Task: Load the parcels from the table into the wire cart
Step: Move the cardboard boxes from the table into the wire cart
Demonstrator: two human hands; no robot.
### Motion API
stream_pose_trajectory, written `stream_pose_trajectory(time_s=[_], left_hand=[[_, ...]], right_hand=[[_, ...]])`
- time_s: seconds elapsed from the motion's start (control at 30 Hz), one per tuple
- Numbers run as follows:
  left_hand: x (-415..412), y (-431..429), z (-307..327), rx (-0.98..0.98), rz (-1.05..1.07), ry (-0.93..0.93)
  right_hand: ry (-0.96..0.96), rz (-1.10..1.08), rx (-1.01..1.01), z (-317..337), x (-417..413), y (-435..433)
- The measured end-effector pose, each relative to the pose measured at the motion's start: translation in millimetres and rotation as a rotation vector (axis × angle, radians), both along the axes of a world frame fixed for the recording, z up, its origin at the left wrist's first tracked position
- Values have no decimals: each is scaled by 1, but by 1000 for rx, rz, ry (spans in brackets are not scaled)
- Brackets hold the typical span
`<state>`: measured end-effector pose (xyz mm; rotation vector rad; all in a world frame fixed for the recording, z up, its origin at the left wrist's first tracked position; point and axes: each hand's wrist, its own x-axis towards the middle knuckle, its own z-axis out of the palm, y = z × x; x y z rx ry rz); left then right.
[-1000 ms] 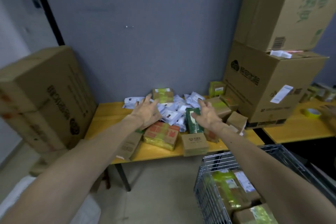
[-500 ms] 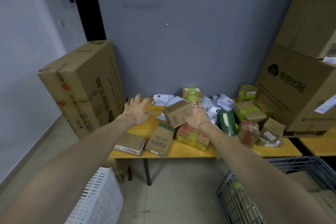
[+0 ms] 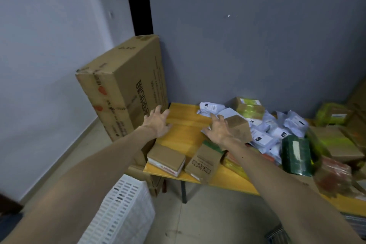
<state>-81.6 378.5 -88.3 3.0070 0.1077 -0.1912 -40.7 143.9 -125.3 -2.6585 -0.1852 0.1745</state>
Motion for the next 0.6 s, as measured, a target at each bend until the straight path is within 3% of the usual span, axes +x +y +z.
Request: stream_pose_trajectory(time_s=[0.33, 0.6], left_hand=[[47, 8, -59, 26, 120, 175], [65, 1, -130, 18, 220, 312]], right_hand=[[171, 98, -98, -54, 59, 15], [312, 42, -169, -111, 69, 12]])
